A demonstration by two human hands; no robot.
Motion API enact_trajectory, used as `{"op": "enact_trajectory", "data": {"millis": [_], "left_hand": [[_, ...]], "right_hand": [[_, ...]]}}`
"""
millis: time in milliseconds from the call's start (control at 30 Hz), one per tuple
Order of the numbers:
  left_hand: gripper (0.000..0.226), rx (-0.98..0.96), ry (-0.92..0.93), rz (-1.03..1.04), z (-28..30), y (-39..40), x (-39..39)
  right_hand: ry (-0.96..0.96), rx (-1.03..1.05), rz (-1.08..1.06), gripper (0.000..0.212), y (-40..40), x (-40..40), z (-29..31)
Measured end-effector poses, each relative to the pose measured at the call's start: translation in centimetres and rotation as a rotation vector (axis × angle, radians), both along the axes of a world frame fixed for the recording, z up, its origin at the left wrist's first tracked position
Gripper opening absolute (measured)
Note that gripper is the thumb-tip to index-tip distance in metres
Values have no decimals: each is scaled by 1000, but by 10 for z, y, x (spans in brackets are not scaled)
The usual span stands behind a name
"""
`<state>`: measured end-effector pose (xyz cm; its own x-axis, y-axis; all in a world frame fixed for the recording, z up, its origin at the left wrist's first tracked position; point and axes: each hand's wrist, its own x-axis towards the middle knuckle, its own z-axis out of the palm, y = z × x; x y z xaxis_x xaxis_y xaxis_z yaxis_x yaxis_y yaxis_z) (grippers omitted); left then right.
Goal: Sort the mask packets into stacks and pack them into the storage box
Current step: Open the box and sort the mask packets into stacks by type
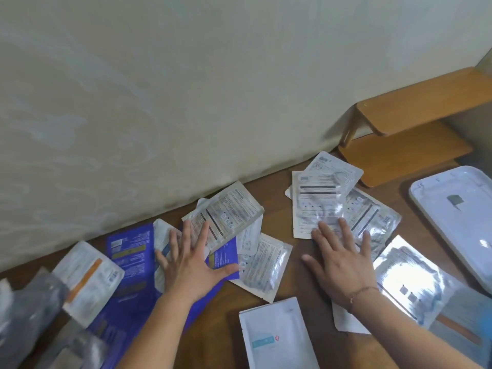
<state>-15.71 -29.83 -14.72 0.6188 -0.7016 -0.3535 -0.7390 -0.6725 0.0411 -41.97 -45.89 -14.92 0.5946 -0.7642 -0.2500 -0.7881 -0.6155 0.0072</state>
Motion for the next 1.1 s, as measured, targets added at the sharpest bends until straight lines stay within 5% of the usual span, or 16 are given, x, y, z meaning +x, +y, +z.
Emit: {"op": "enact_trajectory", "data": {"millis": [133, 300, 400, 567, 667, 800, 933, 1100], "left_hand": [[107, -5, -35, 48, -2, 11, 3], [97, -16, -45, 101, -2, 20, 10], [99, -96, -77, 137, -5, 23, 15], [71, -348, -92, -172, -12, 17, 11], [53, -309, -57, -334, -16, 12, 9], [71, -172, -22, -219, -14, 11, 19], [106, 12, 18, -88, -2, 2, 28], [130, 88, 70, -15, 3, -3, 35]], "right_hand": [[-70, -12, 17, 73, 10, 17, 0], [-129, 62, 427, 57, 36, 57, -5], [-101, 65, 384, 49, 27, 46, -12], [-48, -12, 359, 43, 2, 17, -9], [-37, -55, 314, 47, -6, 9, -3], [-49, -51, 231, 49, -4, 19, 12], [-213, 140, 402, 54, 16, 68, 22], [-45, 153, 501, 68, 23, 85, 2]]}}
